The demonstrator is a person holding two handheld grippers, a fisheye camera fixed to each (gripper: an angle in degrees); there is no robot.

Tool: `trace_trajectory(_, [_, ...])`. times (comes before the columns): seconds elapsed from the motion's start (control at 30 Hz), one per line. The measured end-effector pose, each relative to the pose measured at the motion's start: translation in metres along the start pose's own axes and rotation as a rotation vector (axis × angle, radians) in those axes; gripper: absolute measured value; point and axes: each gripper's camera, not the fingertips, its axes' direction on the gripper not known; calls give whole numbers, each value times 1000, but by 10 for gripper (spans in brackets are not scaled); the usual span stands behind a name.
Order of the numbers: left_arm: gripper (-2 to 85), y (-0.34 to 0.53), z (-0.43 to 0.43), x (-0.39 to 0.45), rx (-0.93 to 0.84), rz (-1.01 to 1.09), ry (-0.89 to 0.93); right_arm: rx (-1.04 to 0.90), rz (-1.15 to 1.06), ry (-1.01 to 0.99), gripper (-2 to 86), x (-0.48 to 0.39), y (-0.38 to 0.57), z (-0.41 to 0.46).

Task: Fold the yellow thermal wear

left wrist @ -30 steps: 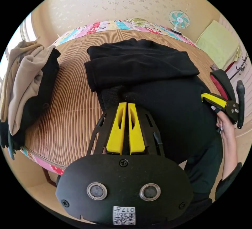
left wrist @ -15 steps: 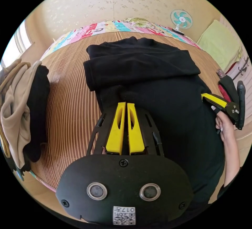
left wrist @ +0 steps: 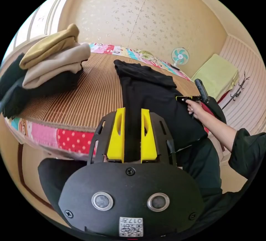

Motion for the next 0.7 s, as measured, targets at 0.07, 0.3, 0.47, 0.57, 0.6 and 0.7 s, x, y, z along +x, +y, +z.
trace_trajectory(0.07, [111,16,-5,-15,-50,-63,38,0,-9,18,4,3,-3,-3])
trace_trajectory(0.3, [113,28,6,-58,-149,-175,141,-70,-204,244,6,-9,-5,-31])
trace_trajectory(0.47, [47,25,-16,-69,-109,-172,235,102,-105,202,12,47,54,-135])
trace_trajectory(0.57, [43,24,-50,-70,-17,-148,318,237,38,-86,29,119,122,-201])
trace_trajectory(0.6, [43,23,-60,-71,-1,-150,344,272,79,-210,44,147,149,-216])
trace_trajectory(0.7, [44,17,-73,-71,-11,-146,358,141,184,-338,78,200,190,-216])
